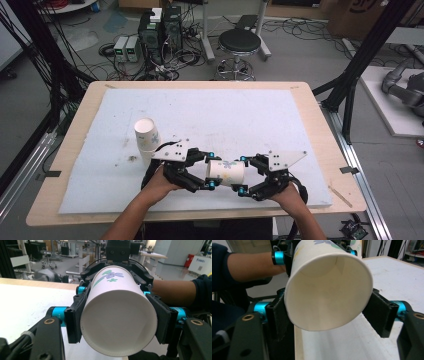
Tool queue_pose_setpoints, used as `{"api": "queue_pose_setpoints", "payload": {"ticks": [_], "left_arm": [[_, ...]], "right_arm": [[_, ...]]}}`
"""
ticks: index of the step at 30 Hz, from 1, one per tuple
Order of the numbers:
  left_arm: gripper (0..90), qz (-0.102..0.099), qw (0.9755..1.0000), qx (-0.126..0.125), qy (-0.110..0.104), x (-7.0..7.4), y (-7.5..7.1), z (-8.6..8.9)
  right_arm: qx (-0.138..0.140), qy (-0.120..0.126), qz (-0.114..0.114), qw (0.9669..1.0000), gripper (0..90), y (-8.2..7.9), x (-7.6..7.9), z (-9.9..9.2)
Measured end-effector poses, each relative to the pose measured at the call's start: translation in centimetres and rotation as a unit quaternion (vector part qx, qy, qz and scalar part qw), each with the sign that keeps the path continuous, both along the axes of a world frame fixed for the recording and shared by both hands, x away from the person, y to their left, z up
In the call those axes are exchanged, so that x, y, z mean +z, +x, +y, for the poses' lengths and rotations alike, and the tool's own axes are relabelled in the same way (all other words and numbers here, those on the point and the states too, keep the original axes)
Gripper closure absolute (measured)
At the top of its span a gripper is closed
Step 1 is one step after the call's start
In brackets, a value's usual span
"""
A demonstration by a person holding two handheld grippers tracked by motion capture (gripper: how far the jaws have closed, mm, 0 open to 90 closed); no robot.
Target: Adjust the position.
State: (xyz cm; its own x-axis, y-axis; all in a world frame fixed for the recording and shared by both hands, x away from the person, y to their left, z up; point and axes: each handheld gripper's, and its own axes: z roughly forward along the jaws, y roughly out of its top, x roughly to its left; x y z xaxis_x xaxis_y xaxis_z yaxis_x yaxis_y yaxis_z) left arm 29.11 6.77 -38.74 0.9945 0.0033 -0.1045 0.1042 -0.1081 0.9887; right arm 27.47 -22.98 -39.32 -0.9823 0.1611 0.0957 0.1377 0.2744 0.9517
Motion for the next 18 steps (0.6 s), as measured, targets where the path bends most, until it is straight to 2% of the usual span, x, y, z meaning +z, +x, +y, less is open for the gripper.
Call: {"api": "queue_pose_setpoints", "payload": {"ticks": [6, 12, 15, 16, 17, 18], "left_arm": [[36.7, 0.007, 0.9998, 0.000, -0.018, -0.39, 0.09, -0.06], [36.9, 0.008, 0.9998, 0.000, -0.020, -0.47, 0.10, -0.10], [36.4, 0.007, 0.9999, 0.005, -0.012, -0.57, 0.04, -0.12], [33.1, 0.007, 0.9999, 0.005, -0.012, -0.57, 0.04, -0.12], [23.6, 0.007, 0.9999, 0.010, -0.004, -0.57, -0.06, -0.18], [23.6, 0.014, 0.9997, 0.016, 0.007, -0.54, -0.12, -0.24]], "right_arm": [[0.001, 0.027, 0.006, 0.9996, 31.5, 0.06, 0.20, -0.44], [0.002, 0.042, 0.008, 0.9991, 34.3, 0.19, 0.27, -0.71], [0.003, 0.039, 0.011, 0.9992, 34.6, 0.22, 0.30, -0.72], [0.003, 0.039, 0.011, 0.9992, 34.6, 0.22, 0.30, -0.72], [0.005, 0.039, 0.021, 0.9990, 34.6, 0.28, 0.31, -0.78], [0.005, 0.039, 0.021, 0.9990, 34.6, 0.28, 0.31, -0.78]]}}
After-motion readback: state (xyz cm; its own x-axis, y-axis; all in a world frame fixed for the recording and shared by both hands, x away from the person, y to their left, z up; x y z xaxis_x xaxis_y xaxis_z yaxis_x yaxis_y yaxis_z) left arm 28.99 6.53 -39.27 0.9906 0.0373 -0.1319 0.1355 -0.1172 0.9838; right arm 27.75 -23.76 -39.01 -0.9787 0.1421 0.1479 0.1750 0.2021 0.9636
